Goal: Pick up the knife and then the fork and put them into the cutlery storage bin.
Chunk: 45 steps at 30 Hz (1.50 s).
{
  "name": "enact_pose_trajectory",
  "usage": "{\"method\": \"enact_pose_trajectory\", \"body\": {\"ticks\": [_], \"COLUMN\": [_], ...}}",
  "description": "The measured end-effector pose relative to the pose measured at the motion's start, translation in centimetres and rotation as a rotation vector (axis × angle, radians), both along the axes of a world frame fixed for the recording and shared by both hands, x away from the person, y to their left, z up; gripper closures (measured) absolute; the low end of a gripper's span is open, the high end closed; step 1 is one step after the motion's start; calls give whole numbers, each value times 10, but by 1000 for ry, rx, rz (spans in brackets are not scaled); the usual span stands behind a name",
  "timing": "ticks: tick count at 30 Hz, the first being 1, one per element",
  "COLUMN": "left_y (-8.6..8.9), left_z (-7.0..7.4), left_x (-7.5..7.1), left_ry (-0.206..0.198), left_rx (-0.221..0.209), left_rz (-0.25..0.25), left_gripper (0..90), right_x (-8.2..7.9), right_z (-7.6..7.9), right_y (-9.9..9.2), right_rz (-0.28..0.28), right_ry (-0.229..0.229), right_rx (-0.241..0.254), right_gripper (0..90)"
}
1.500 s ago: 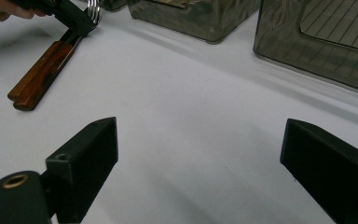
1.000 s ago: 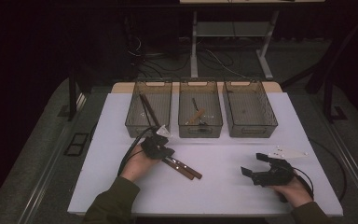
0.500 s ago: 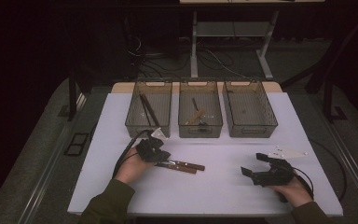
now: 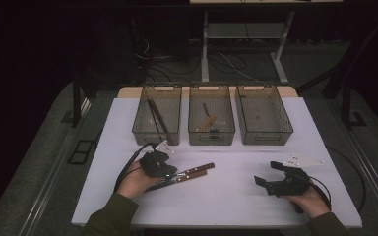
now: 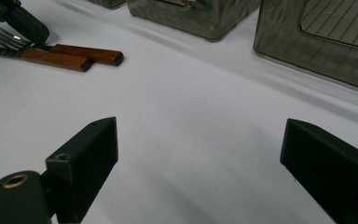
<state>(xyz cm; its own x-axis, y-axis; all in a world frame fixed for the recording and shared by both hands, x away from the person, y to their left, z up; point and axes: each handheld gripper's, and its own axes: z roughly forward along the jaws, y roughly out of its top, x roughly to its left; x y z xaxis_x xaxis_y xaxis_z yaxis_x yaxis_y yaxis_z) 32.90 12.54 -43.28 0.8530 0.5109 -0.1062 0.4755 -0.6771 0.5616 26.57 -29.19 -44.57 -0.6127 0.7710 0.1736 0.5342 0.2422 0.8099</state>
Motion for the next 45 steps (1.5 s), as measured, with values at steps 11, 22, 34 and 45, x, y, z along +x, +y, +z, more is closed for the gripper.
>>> {"method": "enact_pose_trajectory", "body": {"ticks": [11, 22, 34, 45], "left_y": [-3, -10, -17, -21], "left_z": [1, 5, -6, -10], "left_x": [-15, -42, -43, -51], "left_ry": [-23, -80, -61, -117], "left_rx": [-6, -116, -76, -53], "left_rz": [14, 62, 45, 21], "left_gripper": [883, 759, 729, 723], "right_x": [-1, -1, -1, -1], "right_z": [0, 1, 0, 0], "right_y": [1, 2, 2, 2], "right_rz": [4, 4, 5, 6], "right_ry": [-2, -1, -5, -2], "right_rx": [-2, -8, -12, -12], "right_gripper": [108, 108, 108, 108]}}
